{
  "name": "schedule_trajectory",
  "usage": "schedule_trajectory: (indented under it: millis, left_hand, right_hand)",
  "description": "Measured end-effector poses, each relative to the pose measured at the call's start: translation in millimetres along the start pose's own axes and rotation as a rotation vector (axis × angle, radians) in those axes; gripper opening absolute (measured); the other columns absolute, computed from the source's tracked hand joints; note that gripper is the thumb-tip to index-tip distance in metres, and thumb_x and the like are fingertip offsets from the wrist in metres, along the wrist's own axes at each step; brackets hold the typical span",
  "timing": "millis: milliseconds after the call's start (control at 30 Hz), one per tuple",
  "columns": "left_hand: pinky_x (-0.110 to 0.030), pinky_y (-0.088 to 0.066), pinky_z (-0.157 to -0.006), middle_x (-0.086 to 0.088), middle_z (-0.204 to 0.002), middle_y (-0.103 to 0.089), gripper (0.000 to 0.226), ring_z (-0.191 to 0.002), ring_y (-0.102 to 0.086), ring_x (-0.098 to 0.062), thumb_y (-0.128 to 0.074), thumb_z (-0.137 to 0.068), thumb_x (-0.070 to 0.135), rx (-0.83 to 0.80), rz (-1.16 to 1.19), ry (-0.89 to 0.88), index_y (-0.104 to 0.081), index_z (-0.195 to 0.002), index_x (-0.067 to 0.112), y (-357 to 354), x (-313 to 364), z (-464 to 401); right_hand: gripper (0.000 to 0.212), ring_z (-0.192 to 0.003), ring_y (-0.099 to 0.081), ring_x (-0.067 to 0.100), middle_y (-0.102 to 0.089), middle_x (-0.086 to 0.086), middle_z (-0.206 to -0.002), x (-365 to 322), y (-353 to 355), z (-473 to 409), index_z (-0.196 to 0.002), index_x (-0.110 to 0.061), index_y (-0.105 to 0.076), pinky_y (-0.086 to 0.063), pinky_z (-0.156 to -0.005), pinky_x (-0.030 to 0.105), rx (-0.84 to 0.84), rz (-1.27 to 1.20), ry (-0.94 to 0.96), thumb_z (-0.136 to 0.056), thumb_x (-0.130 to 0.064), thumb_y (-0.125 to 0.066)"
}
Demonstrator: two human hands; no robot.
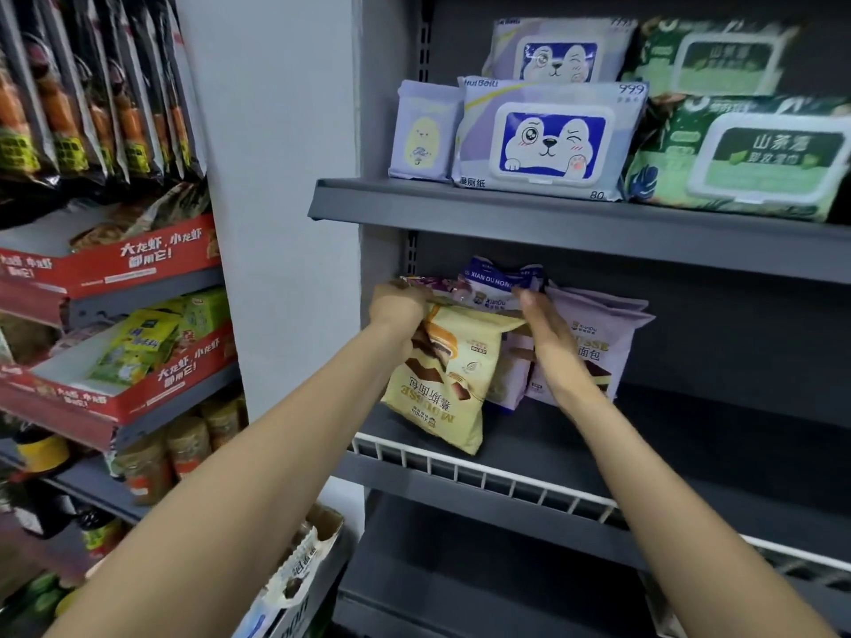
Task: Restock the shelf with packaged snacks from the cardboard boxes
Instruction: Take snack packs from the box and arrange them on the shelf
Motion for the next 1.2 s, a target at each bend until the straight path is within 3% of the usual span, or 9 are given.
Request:
schedule_trajectory:
  millis: [133, 233, 367, 533, 667, 767, 867, 967, 1200]
  left_hand:
    - [-0.036, -0.054, -0.078, -0.017, -0.104, -0.064, 0.022, -0.094, -0.064, -0.033, -0.054, -0.092, 0.01, -0.072, -0.074, -0.114, -0.056, -0.114, 0.008, -17.9, 8.5, 9.1]
    - [-0.038, -0.052, -0.077, -0.011, -0.091, -0.064, 0.019, -0.084, -0.063, -0.029, -0.059, -0.091, 0.027, -0.163, -0.031, -0.146, -0.056, -0.104, 0.013, -26.9, 6.9, 11.0]
    - [-0.038, -0.043, -0.101, -0.01, -0.13, -0.054, 0.08, -0.119, -0.05, -0.029, -0.061, -0.064, 0.063, -0.073, -0.186, -0.024, -0.05, -0.126, 0.015, -23.6, -10.9, 7.2]
    - [-0.029, -0.054, -0.066, -0.008, -0.121, -0.06, 0.076, -0.092, -0.065, -0.024, -0.07, -0.074, 0.055, -0.461, -0.043, 0.197, -0.043, -0.133, 0.015, -54.6, -35.3, 29.1]
    - [-0.029, -0.061, -0.065, -0.013, -0.116, -0.065, 0.055, -0.084, -0.068, -0.022, -0.078, -0.075, 0.017, -0.433, 0.025, 0.072, -0.052, -0.123, 0.006, -72.2, -34.2, 27.8]
    - [-0.038, -0.053, -0.092, -0.007, -0.123, -0.062, 0.063, -0.108, -0.061, -0.024, -0.082, -0.07, 0.017, -0.488, -0.411, -0.282, -0.051, -0.125, 0.009, -94.9, -19.1, 30.3]
    - [-0.019, -0.041, -0.084, -0.003, -0.128, -0.058, 0.07, -0.117, -0.054, -0.021, -0.079, -0.074, 0.022, -0.644, -0.809, -0.595, -0.046, -0.135, 0.013, -137.5, -2.0, 55.8]
    - [-0.017, -0.034, -0.089, -0.002, -0.135, -0.054, 0.071, -0.123, -0.051, -0.02, -0.076, -0.076, 0.024, -0.68, -0.859, -0.722, -0.043, -0.138, 0.019, -179.9, 7.8, 71.1]
    - [-0.041, -0.024, -0.111, -0.006, -0.152, -0.023, 0.088, -0.139, -0.027, -0.029, -0.071, -0.08, 0.032, -0.294, -1.249, -0.899, -0.018, -0.148, 0.023, -215.9, -6.2, 58.4]
  right_hand:
    - [0.043, -0.099, -0.063, 0.009, -0.063, -0.001, -0.118, -34.0, -2.9, 22.2, -0.122, -0.026, -0.058, -0.057, -0.083, 0.03, -0.275, 0.074, -0.015, -0.081, -0.038, -0.067]
    - [0.047, -0.085, -0.067, 0.009, -0.067, -0.002, -0.104, -35.9, 9.3, 24.9, -0.122, -0.024, -0.059, -0.061, -0.067, 0.031, -0.084, 0.076, -0.028, -0.079, -0.011, -0.073]
    - [0.042, -0.093, -0.067, 0.023, -0.067, 0.01, -0.111, -15.1, 36.6, 36.3, -0.125, -0.01, -0.056, -0.06, -0.072, 0.041, 0.34, -0.373, -0.114, -0.085, -0.01, -0.068]
    - [0.029, -0.1, -0.063, 0.025, -0.064, 0.011, -0.109, 4.4, 42.6, 53.1, -0.117, -0.011, -0.055, -0.058, -0.079, 0.042, 0.468, -0.844, -0.221, -0.089, -0.009, -0.061]
    - [0.027, -0.092, -0.065, 0.022, -0.065, 0.013, -0.111, 16.8, 76.4, 59.8, -0.107, -0.01, -0.058, -0.055, -0.074, 0.031, 0.384, -0.436, -0.305, -0.082, -0.011, -0.068]
    - [0.084, -0.126, -0.043, 0.026, -0.041, 0.014, -0.14, 11.4, 126.7, 56.0, -0.139, -0.015, -0.035, -0.044, -0.097, 0.032, 0.429, 0.223, -0.159, -0.07, -0.022, -0.082]
    - [0.114, -0.14, -0.022, 0.028, -0.026, 0.011, -0.149, -1.2, 149.2, 44.4, -0.148, -0.025, -0.017, -0.026, -0.114, 0.04, 0.237, 0.631, -0.029, -0.06, -0.033, -0.088]
    - [0.08, -0.118, -0.055, 0.02, -0.06, 0.0, -0.124, 12.2, 171.7, 30.7, -0.128, -0.022, -0.043, -0.045, -0.102, 0.041, 0.038, 0.411, -0.084, -0.062, -0.024, -0.087]
    - [0.054, -0.11, -0.061, 0.025, -0.066, 0.007, -0.117, 63.6, 245.6, -9.9, -0.124, -0.009, -0.053, -0.049, -0.095, 0.036, 0.463, 0.291, -0.126, -0.077, -0.022, -0.077]
Point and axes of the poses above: each hand's wrist, its own z-axis away from the middle knuckle, its own y-axis out of the back of the hand, x = y × z, the point moved 5 cm from there along -z, towards the middle knuckle
